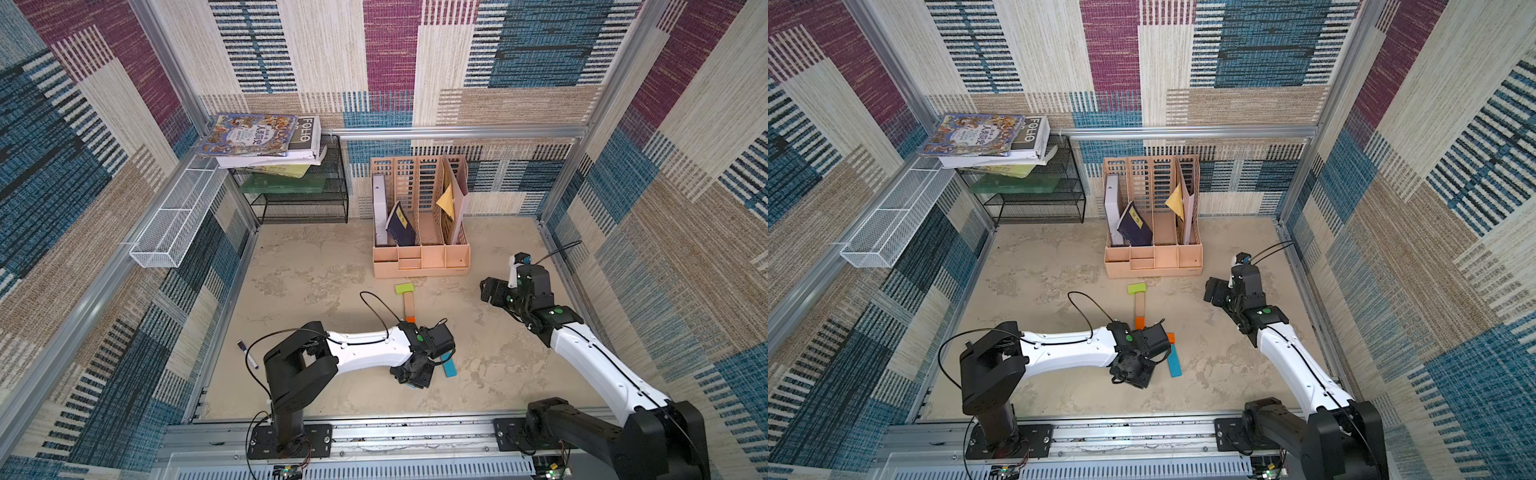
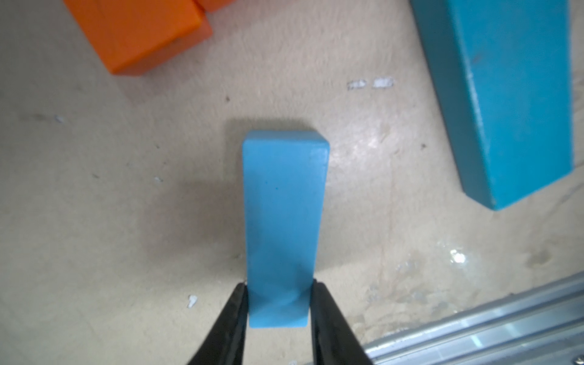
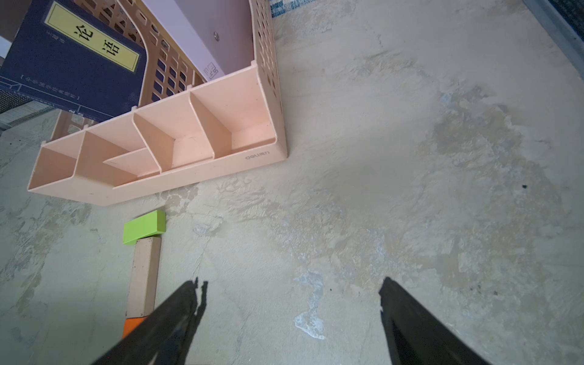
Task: Assemble a giraffe with building blocks
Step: Assemble the building block at the center of the board.
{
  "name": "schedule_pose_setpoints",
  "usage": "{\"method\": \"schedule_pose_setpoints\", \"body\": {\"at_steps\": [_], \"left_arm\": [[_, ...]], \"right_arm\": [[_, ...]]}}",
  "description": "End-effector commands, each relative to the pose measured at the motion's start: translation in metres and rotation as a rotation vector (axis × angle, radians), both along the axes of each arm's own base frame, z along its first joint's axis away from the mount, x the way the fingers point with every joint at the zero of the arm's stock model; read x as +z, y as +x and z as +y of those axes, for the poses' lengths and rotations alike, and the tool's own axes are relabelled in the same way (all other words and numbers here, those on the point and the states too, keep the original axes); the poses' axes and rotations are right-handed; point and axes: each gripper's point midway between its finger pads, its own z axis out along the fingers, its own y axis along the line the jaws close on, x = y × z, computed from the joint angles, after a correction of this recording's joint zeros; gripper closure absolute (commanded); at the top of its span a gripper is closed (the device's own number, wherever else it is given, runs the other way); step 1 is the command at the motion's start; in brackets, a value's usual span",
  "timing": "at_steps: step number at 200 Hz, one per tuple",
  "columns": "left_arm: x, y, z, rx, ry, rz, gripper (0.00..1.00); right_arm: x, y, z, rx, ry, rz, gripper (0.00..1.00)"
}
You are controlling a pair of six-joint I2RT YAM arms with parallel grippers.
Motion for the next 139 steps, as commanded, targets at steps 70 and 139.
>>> {"method": "schedule_pose_setpoints", "body": {"at_steps": [70, 139], "left_arm": [[-0.009, 0.001, 0.007, 0.059, 0.008, -0.007, 0.64], [-0.006, 0.01, 0.007, 0.067, 0.009, -0.024, 0.64]], "right_arm": [[0.005, 0.002, 0.001, 0.001, 0.015, -0.026, 0.07], [0.004, 0.001, 0.002, 0.002, 0.017, -0.023, 0.07]]}}
